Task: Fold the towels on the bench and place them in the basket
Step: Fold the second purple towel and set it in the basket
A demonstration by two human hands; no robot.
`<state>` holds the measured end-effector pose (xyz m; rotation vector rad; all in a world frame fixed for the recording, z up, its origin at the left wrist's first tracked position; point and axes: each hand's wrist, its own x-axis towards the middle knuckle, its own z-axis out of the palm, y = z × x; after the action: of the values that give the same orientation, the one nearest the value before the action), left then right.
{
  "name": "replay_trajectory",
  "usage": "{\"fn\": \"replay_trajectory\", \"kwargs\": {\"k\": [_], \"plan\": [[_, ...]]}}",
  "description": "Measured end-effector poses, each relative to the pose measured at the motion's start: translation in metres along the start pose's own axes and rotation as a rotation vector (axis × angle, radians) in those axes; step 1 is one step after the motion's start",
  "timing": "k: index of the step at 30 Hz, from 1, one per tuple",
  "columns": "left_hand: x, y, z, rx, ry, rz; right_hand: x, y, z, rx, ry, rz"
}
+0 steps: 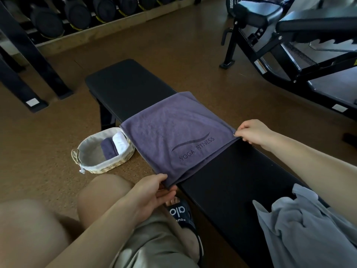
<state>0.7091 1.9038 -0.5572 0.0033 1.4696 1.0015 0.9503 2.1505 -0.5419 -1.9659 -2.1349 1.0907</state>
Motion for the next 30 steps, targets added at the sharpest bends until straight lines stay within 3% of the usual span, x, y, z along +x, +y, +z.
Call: {"fn": "replay_trajectory", "kwargs": {"k": [10, 22, 30], "plan": [[-0.004, -0.007, 0.001, 0.028, 0.095, 0.146, -0.006, -0.003, 0.003, -0.059, 0.082, -0.01], [0.001, -0.005, -0.005, 0.17, 0.16, 0.269, -0.029, -0.026, 0.024, -0.532, 0.262, -0.083], [0.007, -0.006, -0.011, 0.17, 0.151, 0.276, -0.02, -0.025, 0.017, -0.39, 0.21, 0.021]]}}
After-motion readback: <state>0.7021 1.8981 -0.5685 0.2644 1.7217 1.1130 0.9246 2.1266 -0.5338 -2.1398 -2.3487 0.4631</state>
